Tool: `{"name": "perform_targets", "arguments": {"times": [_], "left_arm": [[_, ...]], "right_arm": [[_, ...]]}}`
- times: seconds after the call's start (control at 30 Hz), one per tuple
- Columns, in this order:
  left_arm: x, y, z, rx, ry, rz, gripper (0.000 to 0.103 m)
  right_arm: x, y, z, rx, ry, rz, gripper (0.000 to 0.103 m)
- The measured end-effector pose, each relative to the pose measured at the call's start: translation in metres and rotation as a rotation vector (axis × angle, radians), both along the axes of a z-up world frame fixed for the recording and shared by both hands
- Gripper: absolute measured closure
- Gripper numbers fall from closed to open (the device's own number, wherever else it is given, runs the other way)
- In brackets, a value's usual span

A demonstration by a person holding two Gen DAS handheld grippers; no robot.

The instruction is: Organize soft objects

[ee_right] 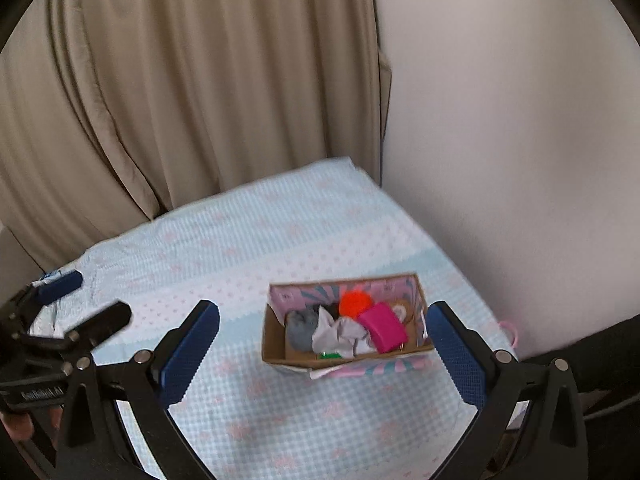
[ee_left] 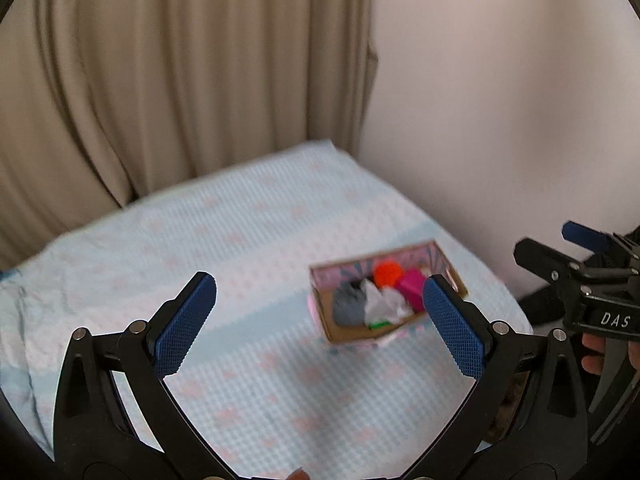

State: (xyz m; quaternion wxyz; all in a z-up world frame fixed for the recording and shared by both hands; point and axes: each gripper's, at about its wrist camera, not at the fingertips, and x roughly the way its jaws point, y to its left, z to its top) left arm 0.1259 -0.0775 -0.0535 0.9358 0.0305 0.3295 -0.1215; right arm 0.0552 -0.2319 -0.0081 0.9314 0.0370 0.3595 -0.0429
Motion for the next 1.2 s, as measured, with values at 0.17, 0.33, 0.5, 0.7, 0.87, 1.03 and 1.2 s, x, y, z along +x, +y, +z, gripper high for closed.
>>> {"name": "perform_targets", "arguments": {"times": [0.17,0.33,0.5,0.7,0.87,1.03,1.2], "left_arm": [[-0.027,0.012,0.032,-0.021,-0.109,0.027,0.0],[-0.045,0.021,0.046,-0.064,-0.171,0.042,0.0],[-0.052,0.019,0.05,-0.053,-0.202,0.049,0.0],[-0.053,0.018,0.049,-0.05,-0.218,0.046,0.0],[-0.053,0.018,0.049,-0.046,-0.216,0.045,0.0],[-0.054,0.019,0.05,-0.048,-0.219,0.048,0.0],[-0.055,0.02,0.051,-0.045,-0.221,0.048,0.0]], "right_arm": [[-0.026,0.017,0.027,-0.034,-0.098,-0.015,0.0],[-0.044,0.025,0.041,-0.075,-0.175,-0.039,0.0],[-0.053,0.027,0.045,-0.088,-0.212,-0.051,0.0],[-0.059,0.025,0.049,-0.082,-0.239,-0.077,0.0],[-0.059,0.025,0.05,-0.082,-0.25,-0.088,0.0],[-0.059,0.027,0.051,-0.085,-0.26,-0.089,0.0],[-0.058,0.028,0.052,-0.085,-0.267,-0.088,0.0]]}}
